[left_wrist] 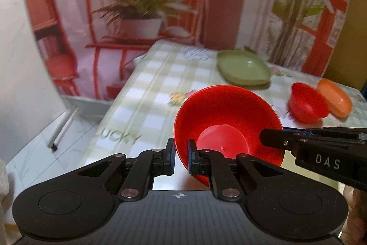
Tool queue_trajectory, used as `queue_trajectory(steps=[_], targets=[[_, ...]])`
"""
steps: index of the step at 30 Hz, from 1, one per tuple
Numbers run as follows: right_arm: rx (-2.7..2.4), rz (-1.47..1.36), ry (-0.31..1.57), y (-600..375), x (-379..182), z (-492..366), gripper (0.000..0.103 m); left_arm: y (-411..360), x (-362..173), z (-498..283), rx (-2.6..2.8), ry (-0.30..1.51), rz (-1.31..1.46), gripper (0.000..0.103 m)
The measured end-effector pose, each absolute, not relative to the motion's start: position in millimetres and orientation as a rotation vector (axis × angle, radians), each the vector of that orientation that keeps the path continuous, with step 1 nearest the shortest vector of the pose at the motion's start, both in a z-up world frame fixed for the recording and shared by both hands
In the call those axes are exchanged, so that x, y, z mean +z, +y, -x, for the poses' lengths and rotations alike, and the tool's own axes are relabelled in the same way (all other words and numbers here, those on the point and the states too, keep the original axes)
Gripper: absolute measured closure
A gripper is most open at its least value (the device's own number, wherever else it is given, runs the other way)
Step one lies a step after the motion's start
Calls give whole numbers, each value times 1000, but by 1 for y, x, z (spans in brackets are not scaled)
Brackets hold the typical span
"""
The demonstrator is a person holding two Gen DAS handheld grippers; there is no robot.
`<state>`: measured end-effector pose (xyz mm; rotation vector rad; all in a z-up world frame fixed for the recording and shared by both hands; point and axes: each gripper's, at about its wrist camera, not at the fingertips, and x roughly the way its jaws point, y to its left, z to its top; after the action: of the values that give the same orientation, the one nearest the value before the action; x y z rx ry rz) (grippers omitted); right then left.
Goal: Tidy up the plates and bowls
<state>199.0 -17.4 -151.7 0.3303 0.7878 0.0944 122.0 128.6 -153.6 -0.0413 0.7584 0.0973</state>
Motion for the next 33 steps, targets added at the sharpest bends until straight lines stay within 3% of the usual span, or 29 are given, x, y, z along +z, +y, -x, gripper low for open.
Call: queue_trajectory(steps=[33], targets=[[-207,-338,641,-232,-113,-152,95,-48,-140,-213,-180,742,-49,89]])
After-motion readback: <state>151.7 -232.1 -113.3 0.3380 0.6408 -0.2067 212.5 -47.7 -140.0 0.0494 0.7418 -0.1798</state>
